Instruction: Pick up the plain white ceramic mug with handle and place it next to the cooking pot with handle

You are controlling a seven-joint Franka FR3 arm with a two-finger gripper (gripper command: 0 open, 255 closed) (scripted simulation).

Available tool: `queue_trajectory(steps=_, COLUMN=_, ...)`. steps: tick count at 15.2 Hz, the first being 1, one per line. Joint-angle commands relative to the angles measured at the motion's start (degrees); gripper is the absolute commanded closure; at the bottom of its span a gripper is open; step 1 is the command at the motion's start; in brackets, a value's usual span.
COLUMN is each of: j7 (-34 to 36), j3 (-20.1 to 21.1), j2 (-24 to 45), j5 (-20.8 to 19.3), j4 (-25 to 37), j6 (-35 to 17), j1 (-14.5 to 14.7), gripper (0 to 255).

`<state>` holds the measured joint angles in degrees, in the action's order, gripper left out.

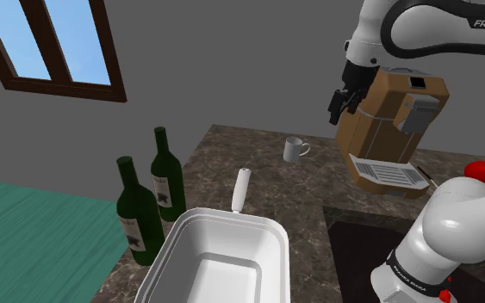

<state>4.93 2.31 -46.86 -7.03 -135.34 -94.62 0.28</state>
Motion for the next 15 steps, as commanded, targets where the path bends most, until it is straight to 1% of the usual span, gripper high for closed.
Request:
queue_trajectory(steps=1, j7=0.0, j3=0.0, j2=0.0, j5=0.0, j4=0.0, j6=0.0, j1=0.0, gripper=0)
queue_trajectory(steps=8, j7=-4.13, j3=-5.51, j2=11.11, j5=-1.24, j4=-0.46, j6=-11.44, j1=-1.27, gripper=0)
queue_trajectory(steps=15, j7=-8.92, j3=-10.54, j2=24.79, j5=-0.38, j4=2.93, j6=-21.37, j1=-1.85, gripper=0)
